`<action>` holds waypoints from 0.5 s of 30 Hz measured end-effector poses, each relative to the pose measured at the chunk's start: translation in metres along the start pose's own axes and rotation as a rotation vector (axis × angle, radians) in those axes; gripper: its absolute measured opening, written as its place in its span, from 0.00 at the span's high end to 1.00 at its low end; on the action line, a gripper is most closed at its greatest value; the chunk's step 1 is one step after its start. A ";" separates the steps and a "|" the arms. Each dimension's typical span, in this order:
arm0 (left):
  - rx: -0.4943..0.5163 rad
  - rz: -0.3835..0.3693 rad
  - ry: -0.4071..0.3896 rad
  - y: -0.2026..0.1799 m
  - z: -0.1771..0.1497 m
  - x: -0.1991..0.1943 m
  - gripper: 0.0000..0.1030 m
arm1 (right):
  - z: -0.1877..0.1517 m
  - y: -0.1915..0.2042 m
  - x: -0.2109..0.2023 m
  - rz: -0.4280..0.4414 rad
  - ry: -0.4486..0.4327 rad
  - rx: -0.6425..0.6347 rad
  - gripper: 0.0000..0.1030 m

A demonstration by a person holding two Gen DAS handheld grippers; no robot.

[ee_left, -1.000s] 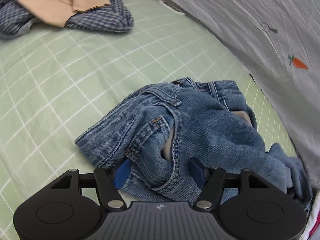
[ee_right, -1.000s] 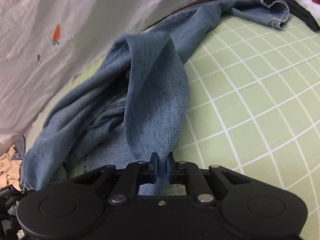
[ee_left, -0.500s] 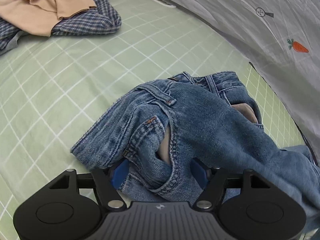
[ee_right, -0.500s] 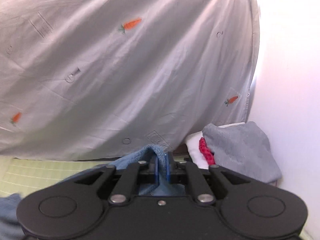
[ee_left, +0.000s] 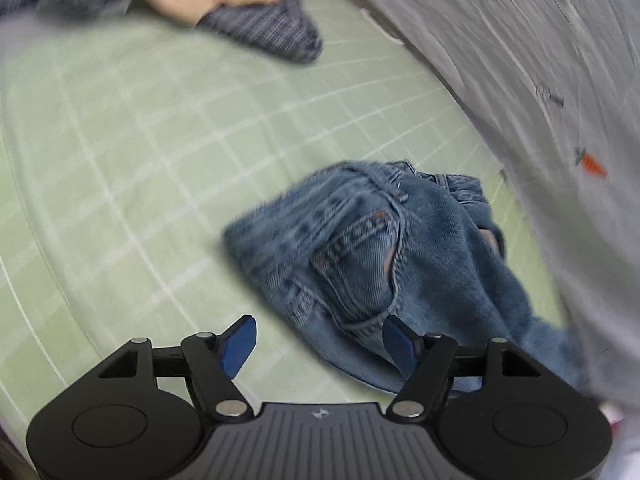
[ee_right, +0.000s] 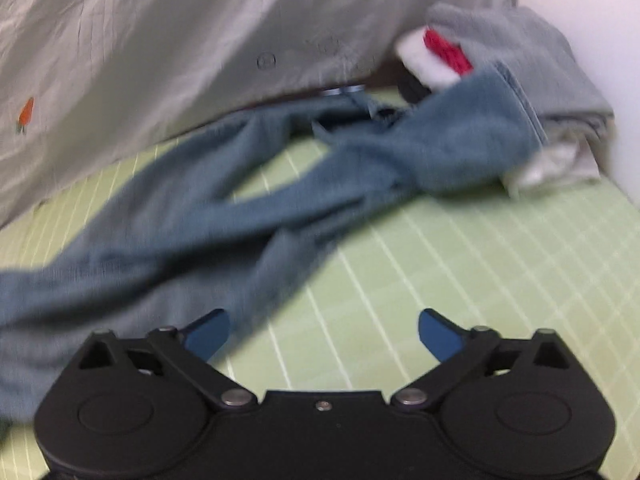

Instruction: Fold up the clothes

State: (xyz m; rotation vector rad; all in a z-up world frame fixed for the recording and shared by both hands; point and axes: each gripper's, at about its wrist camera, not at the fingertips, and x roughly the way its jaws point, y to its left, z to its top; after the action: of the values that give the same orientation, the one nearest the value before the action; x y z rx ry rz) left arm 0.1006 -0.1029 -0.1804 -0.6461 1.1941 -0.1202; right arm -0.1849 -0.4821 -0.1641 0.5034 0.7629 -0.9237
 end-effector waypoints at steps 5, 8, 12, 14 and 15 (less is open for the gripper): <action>-0.100 -0.078 -0.006 0.008 -0.004 0.012 0.34 | -0.014 -0.005 -0.002 0.020 0.020 0.032 0.01; -0.097 -0.074 -0.010 0.004 -0.003 0.019 0.42 | -0.009 -0.004 -0.001 0.034 0.003 0.040 0.01; -0.133 -0.079 -0.028 0.011 -0.005 0.018 0.56 | -0.010 0.000 -0.003 0.044 0.003 0.036 0.01; -0.154 -0.083 -0.039 0.015 -0.006 0.016 0.66 | -0.012 0.000 -0.004 0.044 0.006 0.033 0.01; -0.165 -0.083 -0.047 0.018 -0.006 0.014 0.72 | -0.012 0.000 -0.005 0.042 0.009 0.034 0.01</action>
State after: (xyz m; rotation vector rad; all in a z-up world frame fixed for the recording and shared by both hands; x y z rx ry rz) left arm 0.0959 -0.0966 -0.2029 -0.8395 1.1396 -0.0759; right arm -0.1911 -0.4711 -0.1684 0.5520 0.7432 -0.8969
